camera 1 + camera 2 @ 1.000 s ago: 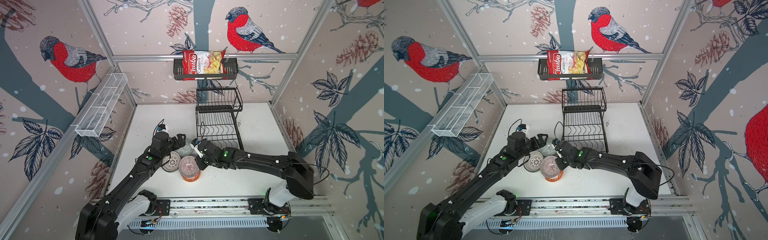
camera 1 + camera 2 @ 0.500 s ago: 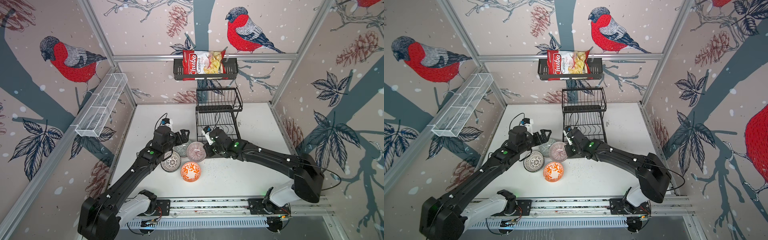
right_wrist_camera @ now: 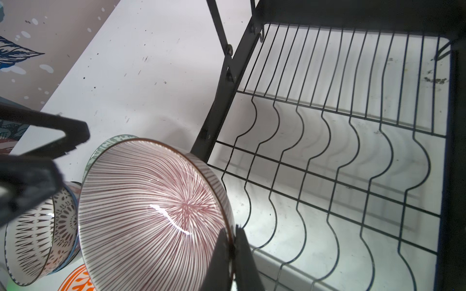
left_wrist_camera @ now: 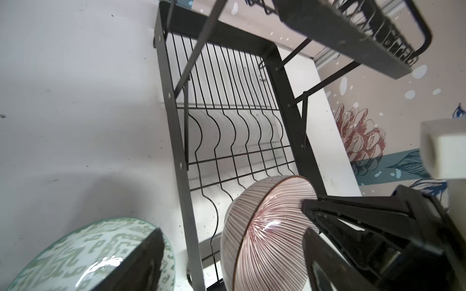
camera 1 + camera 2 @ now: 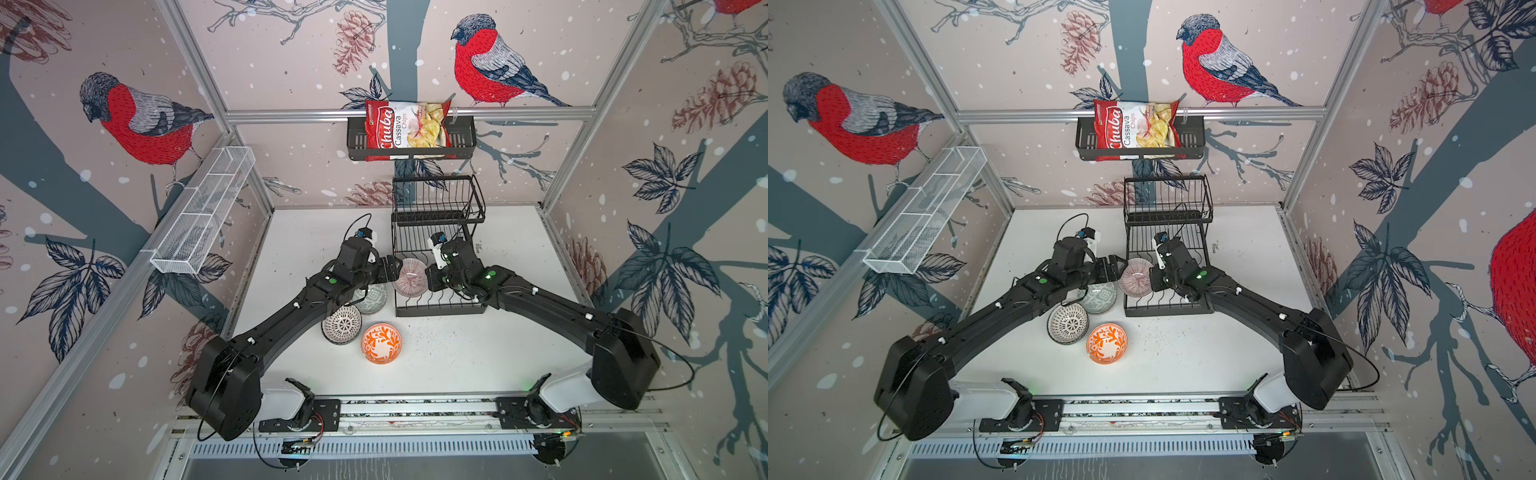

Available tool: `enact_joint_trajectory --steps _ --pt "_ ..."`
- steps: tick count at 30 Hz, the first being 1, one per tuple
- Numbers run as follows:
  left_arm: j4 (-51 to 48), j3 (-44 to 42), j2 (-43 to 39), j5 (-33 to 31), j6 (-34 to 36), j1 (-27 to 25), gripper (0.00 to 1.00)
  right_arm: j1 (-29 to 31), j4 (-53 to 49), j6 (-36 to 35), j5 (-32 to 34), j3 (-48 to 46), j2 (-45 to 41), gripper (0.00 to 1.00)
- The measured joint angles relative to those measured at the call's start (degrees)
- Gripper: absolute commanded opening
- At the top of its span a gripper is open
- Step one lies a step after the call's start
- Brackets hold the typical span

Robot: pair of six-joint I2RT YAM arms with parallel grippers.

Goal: Load the bowls into the dish rack
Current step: 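Lift the pink-striped bowl toward the rack while the left gripper reaches to meet it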

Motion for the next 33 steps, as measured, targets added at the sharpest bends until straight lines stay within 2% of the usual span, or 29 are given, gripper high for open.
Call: enact_joint_trajectory --steps 2,7,13,15,22,26,29,33 --pt "-1.9 2.1 1.9 -1.4 0.5 -1.1 0.79 -0.3 0.6 0.0 0.3 0.0 0.0 0.00" --pt "-6.7 8.7 7.2 -7.2 2.0 -4.1 0.62 -1.0 1.9 -0.2 1.4 0.0 0.3 0.00" --pt "-11.2 11.8 11.3 -12.5 2.9 -6.0 0.56 -1.2 2.0 -1.3 1.5 0.1 0.6 0.00" --pt "-12.2 12.2 12.2 -13.2 3.0 -6.1 0.51 -1.4 2.0 -1.3 1.5 0.1 0.6 0.00" --pt "-13.1 13.4 14.3 -13.4 4.0 -6.1 0.35 -2.1 2.2 -1.5 1.4 -0.1 -0.1 0.00" --pt "-13.0 14.3 15.5 -12.0 4.0 -6.2 0.19 -2.1 2.2 -1.5 1.5 -0.2 -0.1 0.00" --pt "-12.8 14.7 16.1 -10.9 3.6 -6.4 0.02 -2.1 1.7 -1.9 1.9 -0.3 -0.1 0.00" --pt "-12.4 14.8 16.7 -9.5 3.8 -6.3 0.00 -2.2 1.4 -2.1 2.4 -0.5 -0.1 0.00"
